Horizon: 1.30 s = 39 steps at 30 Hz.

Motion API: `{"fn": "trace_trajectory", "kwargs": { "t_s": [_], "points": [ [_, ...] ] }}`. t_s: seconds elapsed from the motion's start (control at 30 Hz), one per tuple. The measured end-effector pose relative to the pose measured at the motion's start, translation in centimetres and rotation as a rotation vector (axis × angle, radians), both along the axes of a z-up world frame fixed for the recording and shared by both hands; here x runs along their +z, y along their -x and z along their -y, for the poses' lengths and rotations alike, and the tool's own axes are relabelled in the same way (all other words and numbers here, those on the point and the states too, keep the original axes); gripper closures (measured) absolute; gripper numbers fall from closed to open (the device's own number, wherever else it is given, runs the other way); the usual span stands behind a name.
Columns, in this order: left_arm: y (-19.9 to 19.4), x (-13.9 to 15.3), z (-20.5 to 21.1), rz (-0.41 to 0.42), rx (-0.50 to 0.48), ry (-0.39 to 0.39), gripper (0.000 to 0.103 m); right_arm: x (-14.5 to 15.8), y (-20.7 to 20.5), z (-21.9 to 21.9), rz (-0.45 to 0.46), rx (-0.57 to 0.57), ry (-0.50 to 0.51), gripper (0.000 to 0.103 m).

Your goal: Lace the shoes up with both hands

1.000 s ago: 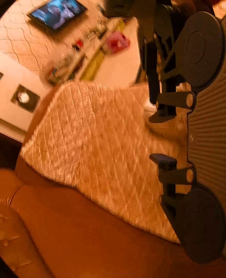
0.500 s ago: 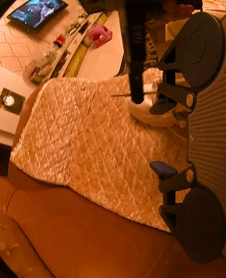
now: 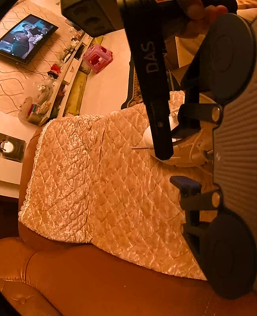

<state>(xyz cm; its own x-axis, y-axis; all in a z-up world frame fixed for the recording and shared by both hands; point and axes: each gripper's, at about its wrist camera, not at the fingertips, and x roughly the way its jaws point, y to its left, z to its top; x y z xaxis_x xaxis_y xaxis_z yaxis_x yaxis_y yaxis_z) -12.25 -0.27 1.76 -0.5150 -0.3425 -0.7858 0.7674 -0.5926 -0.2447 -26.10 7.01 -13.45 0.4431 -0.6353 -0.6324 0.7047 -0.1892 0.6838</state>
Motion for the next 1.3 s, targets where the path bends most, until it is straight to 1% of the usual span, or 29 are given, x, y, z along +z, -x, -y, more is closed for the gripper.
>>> {"fn": "trace_trajectory", "kwargs": {
  "t_s": [0.03,0.07,0.1,0.13,0.23,0.33,0.4,0.57,0.63,0.73,0.87,0.97,1.03,1.1,1.17,1.2,1.27,1.3],
  "points": [
    [0.0,0.0,0.0,-0.007,-0.003,-0.001,0.066,-0.2,0.2,-0.1,0.013,-0.006,0.001,0.098],
    [0.0,0.0,0.0,-0.014,-0.005,-0.002,0.08,-0.4,0.3,-0.3,0.026,-0.012,0.002,0.098],
    [0.0,0.0,0.0,-0.021,-0.008,-0.002,0.086,-0.5,0.4,-0.3,0.039,-0.017,0.003,0.098],
    [0.0,0.0,0.0,-0.028,-0.011,-0.003,0.095,-0.6,0.5,-0.4,0.058,-0.022,0.006,0.098],
    [0.1,-0.1,0.0,-0.05,-0.018,-0.006,0.099,-0.7,0.5,-0.7,0.078,-0.038,0.016,0.098],
    [0.1,0.2,-0.1,-0.071,-0.027,0.001,0.1,-0.7,1.2,-1.2,0.137,-0.068,0.032,0.098],
    [0.0,1.6,-0.4,-0.085,-0.036,0.037,0.1,-0.4,1.4,-1.7,0.178,-0.087,0.051,0.098],
    [-0.3,5.3,-1.2,-0.12,-0.058,0.137,0.1,2.4,1.9,-2.6,0.23,-0.105,0.146,0.097],
    [-0.4,7.4,-1.9,-0.138,-0.063,0.204,0.101,4.0,2.1,-2.8,0.261,-0.114,0.204,0.097],
    [-0.9,11.0,-3.1,-0.172,-0.072,0.327,0.1,6.6,2.4,-3.3,0.307,-0.122,0.298,0.097],
    [-1.3,16.6,-5.4,-0.196,-0.1,0.549,0.1,11.5,2.5,-3.8,0.335,-0.096,0.454,0.098],
    [-1.8,20.5,-6.4,-0.234,-0.109,0.676,0.1,16.6,2.1,-3.7,0.271,-0.048,0.572,0.098],
    [-2.1,22.5,-6.9,-0.261,-0.108,0.735,0.1,20.0,2.0,-3.6,0.222,-0.016,0.641,0.098],
    [-2.1,24.2,-7.5,-0.271,-0.11,0.794,0.1,22.2,2.1,-3.4,0.191,0.002,0.684,0.098],
    [-2.0,25.1,-8.0,-0.281,-0.115,0.832,0.1,24.4,2.1,-3.2,0.159,0.02,0.725,0.098],
    [-1.9,25.4,-8.2,-0.286,-0.117,0.84,0.1,25.1,2.1,-3.2,0.145,0.023,0.734,0.098],
    [-1.7,25.3,-8.2,-0.295,-0.12,0.837,0.1,26.4,2.1,-3.3,0.118,0.03,0.752,0.098],
    [-1.6,25.1,-8.1,-0.303,-0.119,0.822,0.1,26.6,2.1,-3.3,0.105,0.03,0.751,0.098]
  ]
}}
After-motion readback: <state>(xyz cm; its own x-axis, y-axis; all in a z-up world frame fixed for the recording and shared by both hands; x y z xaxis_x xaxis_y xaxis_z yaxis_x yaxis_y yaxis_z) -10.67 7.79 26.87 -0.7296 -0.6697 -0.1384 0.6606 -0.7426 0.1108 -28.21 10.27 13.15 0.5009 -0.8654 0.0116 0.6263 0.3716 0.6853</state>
